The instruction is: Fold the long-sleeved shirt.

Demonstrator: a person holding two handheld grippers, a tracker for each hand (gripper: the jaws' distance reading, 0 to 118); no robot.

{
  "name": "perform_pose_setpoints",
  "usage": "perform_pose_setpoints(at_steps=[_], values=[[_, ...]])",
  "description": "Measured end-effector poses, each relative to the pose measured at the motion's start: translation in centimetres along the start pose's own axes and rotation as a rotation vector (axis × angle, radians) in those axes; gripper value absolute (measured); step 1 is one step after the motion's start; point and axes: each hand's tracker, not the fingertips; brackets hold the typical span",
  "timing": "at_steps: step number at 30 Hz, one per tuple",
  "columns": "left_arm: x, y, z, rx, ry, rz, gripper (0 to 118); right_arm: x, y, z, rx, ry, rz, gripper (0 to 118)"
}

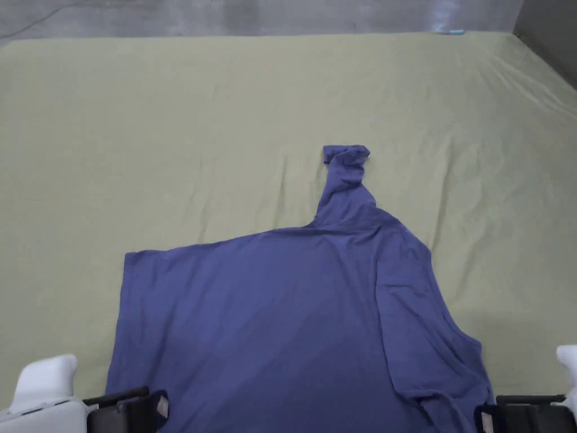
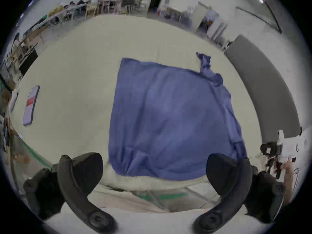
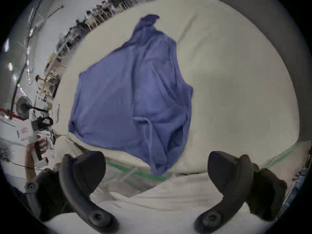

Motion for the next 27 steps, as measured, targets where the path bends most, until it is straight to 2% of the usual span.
perform_pose_setpoints(at_steps=[1,2,3,4,5,6,7,8,10,13,15,16,17,18,19,20,22,23,24,27], values=[[0.4,0.2,-0.6,-0.024,-0.002,0.011,118,-0.3,0.1,-0.1,0.015,0.001,-0.009,118],[0.8,0.1,-1.4,-0.092,-0.022,0.053,95,-1.3,1.5,-0.8,0.016,-0.005,-0.020,113],[0.9,0.7,-2.4,-0.140,-0.047,0.064,0,-1.9,1.6,-1.6,0.014,-0.009,-0.018,69],[1.4,0.7,-2.9,-0.129,-0.056,0.070,0,-2.6,1.7,-2.3,0.022,-0.032,-0.005,5],[2.3,0.7,-3.6,-0.093,-0.024,0.051,0,-2.6,2.1,-3.6,0.039,-0.067,0.023,2],[2.8,0.6,-4.1,-0.065,0.043,0.031,0,-2.5,2.9,-5.5,0.002,-0.105,0.037,2],[3.2,0.9,-4.8,-0.085,0.038,0.018,0,-2.7,3.4,-6.2,-0.002,-0.096,0.034,2],[3.8,1.4,-5.4,-0.125,-0.001,-0.017,0,-3.0,4.2,-7.1,-0.018,-0.073,0.042,2],[4.1,2.2,-5.6,-0.105,-0.023,0.004,0,-3.9,6.3,-8.6,-0.031,0.016,0.033,2],[4.1,3.9,-5.9,-0.094,-0.002,-0.028,0,-5.7,13.2,-10.4,-0.017,0.021,0.086,2],[4.4,4.9,-6.0,-0.078,0.010,-0.042,0,-7.5,20.5,-11.6,0.061,0.031,0.142,3],[4.2,5.2,-6.0,-0.071,0.014,-0.042,0,-8.1,24.1,-12.4,0.089,0.047,0.151,11],[4.0,5.6,-5.9,-0.071,0.014,-0.039,0,-8.4,28.8,-13.7,0.108,0.064,0.132,47],[4.0,5.9,-5.8,-0.067,0.014,-0.032,0,-8.9,33.2,-15.8,0.096,0.063,0.116,116],[4.0,6.1,-5.7,-0.069,0.012,-0.027,0,-9.2,36.9,-17.9,0.072,0.056,0.094,118],[3.9,6.2,-5.6,-0.069,0.013,-0.023,0,-9.5,41.3,-18.9,0.121,0.034,0.065,116],[3.5,6.4,-5.5,-0.071,0.026,-0.016,0,-10.6,48.0,-22.0,-0.004,0.007,0.014,117],[3.3,6.5,-5.6,-0.081,0.029,-0.020,0,-10.9,50.6,-23.6,-0.032,-0.047,-0.010,117],[3.2,6.5,-5.6,-0.087,0.044,-0.030,0,-11.1,52.8,-24.9,-0.032,-0.091,-0.052,117],[2.6,6.5,-5.5,-0.094,0.058,-0.025,0,-10.2,54.7,-28.7,-0.015,-0.232,-0.099,115]])
